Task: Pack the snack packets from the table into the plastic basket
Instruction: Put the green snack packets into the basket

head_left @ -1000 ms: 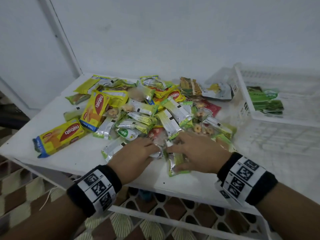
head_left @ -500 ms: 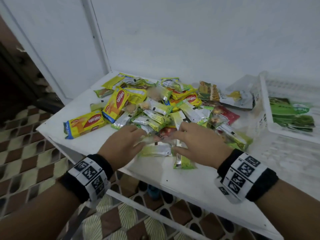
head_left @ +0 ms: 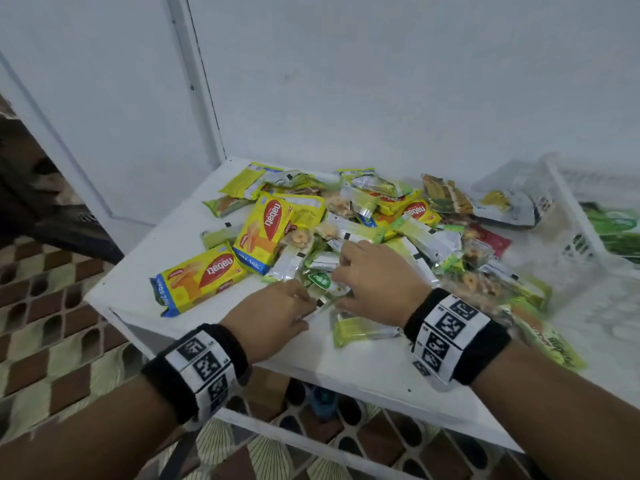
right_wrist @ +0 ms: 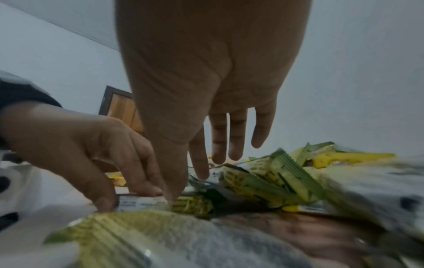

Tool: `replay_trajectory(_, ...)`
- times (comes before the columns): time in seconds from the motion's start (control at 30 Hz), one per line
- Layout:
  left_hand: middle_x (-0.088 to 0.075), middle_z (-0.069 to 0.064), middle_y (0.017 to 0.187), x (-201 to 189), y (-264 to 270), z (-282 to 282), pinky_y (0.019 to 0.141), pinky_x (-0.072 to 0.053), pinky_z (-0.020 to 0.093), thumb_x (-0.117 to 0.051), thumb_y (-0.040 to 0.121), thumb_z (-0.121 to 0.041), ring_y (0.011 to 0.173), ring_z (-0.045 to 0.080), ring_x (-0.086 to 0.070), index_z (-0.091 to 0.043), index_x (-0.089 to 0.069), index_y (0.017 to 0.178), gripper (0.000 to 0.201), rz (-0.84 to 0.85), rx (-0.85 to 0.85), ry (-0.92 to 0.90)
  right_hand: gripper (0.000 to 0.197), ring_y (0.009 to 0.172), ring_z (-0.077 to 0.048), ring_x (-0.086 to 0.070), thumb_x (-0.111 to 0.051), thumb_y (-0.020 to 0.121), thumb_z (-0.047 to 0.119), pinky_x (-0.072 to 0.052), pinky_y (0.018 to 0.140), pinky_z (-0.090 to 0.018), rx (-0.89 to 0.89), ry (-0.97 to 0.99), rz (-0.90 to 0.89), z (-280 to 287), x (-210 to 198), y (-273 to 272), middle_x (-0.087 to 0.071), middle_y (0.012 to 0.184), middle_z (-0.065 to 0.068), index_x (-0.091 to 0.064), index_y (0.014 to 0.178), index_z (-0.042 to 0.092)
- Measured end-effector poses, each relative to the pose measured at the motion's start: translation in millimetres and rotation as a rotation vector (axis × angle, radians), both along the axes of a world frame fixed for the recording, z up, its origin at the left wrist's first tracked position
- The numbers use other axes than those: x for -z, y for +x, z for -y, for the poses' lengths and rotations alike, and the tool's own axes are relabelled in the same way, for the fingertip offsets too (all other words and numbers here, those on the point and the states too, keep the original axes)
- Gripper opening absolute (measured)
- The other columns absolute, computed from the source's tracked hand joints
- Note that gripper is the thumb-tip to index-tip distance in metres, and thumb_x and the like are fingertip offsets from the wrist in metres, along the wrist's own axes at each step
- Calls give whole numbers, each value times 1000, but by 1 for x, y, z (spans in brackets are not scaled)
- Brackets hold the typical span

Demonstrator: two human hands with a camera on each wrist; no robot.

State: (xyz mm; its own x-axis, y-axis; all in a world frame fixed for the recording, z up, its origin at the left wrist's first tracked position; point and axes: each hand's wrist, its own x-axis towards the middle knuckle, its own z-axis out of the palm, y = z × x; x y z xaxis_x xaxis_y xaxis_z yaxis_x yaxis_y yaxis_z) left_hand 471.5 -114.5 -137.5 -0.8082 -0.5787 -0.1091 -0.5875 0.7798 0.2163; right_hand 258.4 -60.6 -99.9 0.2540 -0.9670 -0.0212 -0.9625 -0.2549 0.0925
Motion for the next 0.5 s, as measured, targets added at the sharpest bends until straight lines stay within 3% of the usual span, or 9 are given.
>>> replay_trajectory(0.13,-48,-1,138,8,4,8,100,-45,36,-54,103,-33,118,21,-54,-24,-59,138,37,-29,98,-17,27,104,-31,-54,-64,95,37,-48,87,-46,91,-12,-14,0,8,2,-57,113,-6,-71,111,18)
replay_trajectory(0.27,-46,-2,141,9,6,12,100,-46,35,-51,104,-34,120,20,-53,-26,-56,142,39,-43,135,-10,17,83,-30,-56,-59,98,26,-46,68,-39,127,-180,59,-2,7,4,-58,96,-5,-73,97,16)
replay_trajectory(0.37,-46,-3,141,7,5,16,99,-46,32,-51,105,-33,118,19,-55,-25,-56,142,38,-41,148,-7,17,78,-27,-54,-56,101,26,-42,60,-36,155,-313,100,-2,-3,2,-57,94,-5,-69,99,15)
replay_trajectory(0.43,-50,-2,133,4,3,17,93,-48,35,-51,105,-34,111,20,-59,-22,-62,132,32,-54,149,-4,21,80,-26,-56,-49,104,29,-46,61,-37,182,-334,176,-2,-10,2,-56,99,-4,-66,105,16)
replay_trajectory(0.5,-55,-2,115,-1,2,18,79,-50,37,-50,104,-37,98,21,-61,-20,-67,115,26,-124,140,-44,21,79,-23,-56,-44,106,30,-49,63,-40,225,-335,289,-1,-17,4,-55,97,-1,-59,111,17)
